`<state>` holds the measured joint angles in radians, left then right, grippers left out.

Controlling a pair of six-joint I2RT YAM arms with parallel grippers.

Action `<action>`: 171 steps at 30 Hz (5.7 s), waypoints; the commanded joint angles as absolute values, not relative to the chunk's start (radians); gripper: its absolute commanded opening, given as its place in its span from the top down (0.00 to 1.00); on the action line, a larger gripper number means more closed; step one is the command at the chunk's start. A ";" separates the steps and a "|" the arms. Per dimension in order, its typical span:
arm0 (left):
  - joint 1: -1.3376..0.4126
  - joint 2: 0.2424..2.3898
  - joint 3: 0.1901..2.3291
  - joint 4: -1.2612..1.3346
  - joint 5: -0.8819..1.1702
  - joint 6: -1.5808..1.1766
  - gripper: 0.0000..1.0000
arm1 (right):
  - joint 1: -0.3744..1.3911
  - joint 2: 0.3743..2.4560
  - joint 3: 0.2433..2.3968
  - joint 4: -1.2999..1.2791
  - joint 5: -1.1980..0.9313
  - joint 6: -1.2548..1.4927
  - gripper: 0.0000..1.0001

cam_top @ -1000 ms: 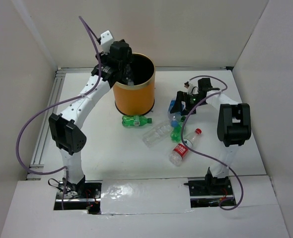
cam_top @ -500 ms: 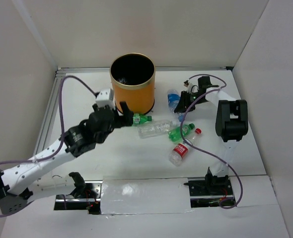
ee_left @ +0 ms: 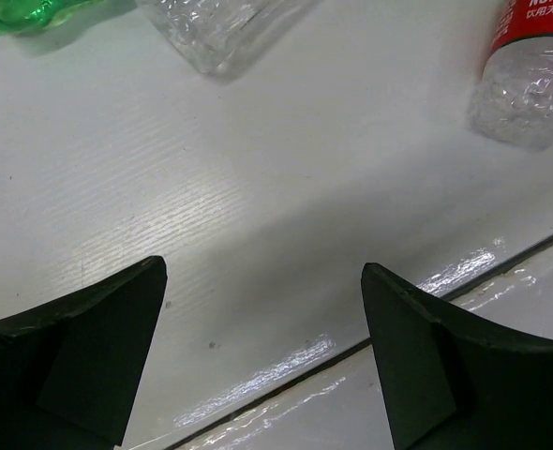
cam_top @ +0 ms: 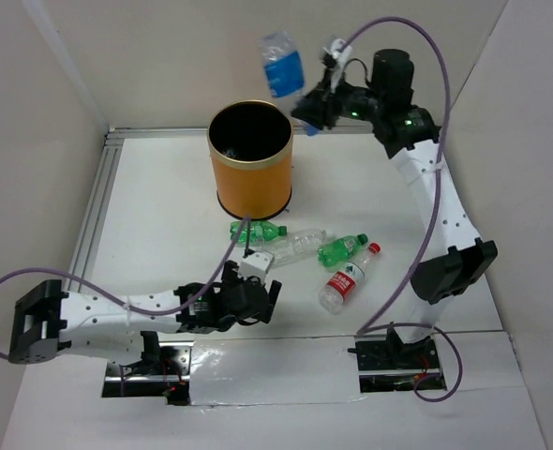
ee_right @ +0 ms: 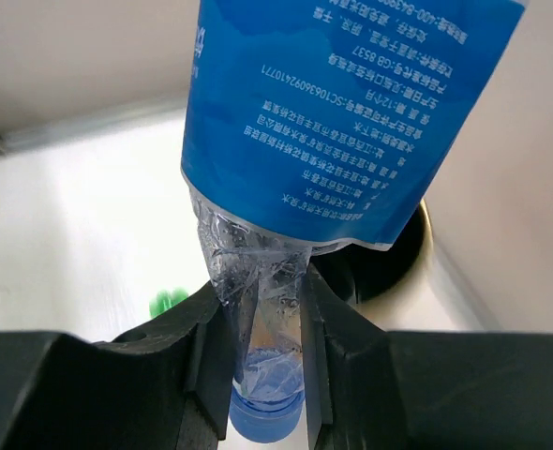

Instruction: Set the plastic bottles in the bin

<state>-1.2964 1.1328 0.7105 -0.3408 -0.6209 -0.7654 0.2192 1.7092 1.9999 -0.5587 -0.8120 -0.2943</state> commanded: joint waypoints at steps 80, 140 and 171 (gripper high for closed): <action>-0.583 1.675 1.747 0.202 -0.560 -0.296 0.79 | -0.273 1.081 0.882 -0.930 -0.980 -1.141 0.43; -0.657 0.980 0.554 -0.160 -0.275 -1.683 0.00 | 0.560 1.823 1.968 -0.275 -0.718 -0.684 0.69; -0.456 1.715 0.854 0.086 -0.089 -1.845 0.03 | 0.106 0.985 1.017 -0.760 -0.805 -0.915 0.01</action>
<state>-0.4610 1.6661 0.8032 0.0948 -0.0948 -1.8339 0.1295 1.0473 1.1130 -0.5709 -0.8413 -0.7406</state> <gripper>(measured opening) 0.976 0.993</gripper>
